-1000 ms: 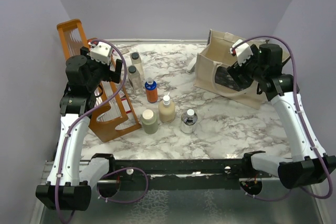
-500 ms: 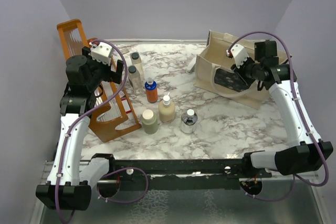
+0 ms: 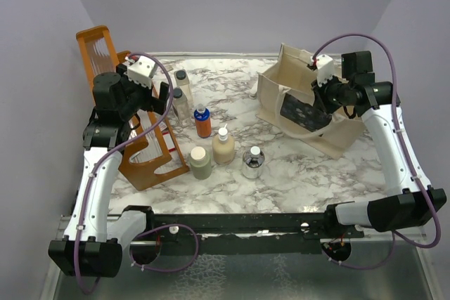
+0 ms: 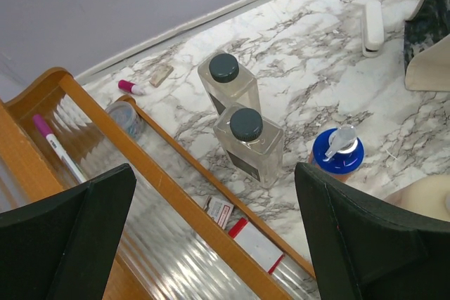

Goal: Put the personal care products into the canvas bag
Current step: Move the canvas bag to the center of the board.

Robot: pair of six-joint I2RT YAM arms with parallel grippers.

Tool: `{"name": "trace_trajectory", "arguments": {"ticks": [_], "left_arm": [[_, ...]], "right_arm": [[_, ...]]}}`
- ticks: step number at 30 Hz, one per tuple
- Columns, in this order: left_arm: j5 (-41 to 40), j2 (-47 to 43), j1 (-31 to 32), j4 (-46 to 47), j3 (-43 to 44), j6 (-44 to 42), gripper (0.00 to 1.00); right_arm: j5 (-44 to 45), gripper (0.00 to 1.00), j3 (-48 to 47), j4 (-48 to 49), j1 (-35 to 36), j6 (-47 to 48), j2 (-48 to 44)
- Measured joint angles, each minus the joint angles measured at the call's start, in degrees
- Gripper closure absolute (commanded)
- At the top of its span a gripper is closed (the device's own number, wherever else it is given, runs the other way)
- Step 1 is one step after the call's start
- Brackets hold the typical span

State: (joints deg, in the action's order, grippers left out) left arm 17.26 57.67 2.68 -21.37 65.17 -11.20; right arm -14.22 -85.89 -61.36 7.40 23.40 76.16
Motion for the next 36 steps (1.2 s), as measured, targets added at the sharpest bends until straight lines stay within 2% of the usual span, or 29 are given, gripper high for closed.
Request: {"name": "trace_trajectory", "arguments": {"ticks": [9,13,18,21,25,29,36], "left_arm": [[0.2,1.4,2.1,-1.3,0.0,-1.0,0.01],[0.3,2.5,3.0,-3.0,0.3,-1.6,0.01],[0.4,4.5,3.4,-4.9,2.1,-2.2,0.01],[0.4,5.6,3.6,-5.8,3.8,-2.3,0.01],[0.4,7.5,3.8,-6.8,7.1,-2.6,0.01],[0.3,8.0,4.0,-6.9,8.2,-2.3,0.01],[-1.4,8.5,4.1,-7.1,9.6,0.3,0.01]], "right_arm": [[-1.7,0.98,0.0,0.7,2.3,-7.2,0.0],[-3.9,0.93,0.0,2.0,3.6,-9.2,0.0],[-7.6,0.78,0.0,4.7,5.9,-11.2,0.0],[-9.6,0.65,0.0,6.3,7.0,-11.7,0.0],[-11.4,0.55,-0.2,8.5,8.2,-11.8,-0.2],[-11.7,0.36,-2.9,10.3,9.2,-11.5,-0.5],[-12.2,0.26,-7.5,16.7,11.8,-11.2,-1.3]]}}
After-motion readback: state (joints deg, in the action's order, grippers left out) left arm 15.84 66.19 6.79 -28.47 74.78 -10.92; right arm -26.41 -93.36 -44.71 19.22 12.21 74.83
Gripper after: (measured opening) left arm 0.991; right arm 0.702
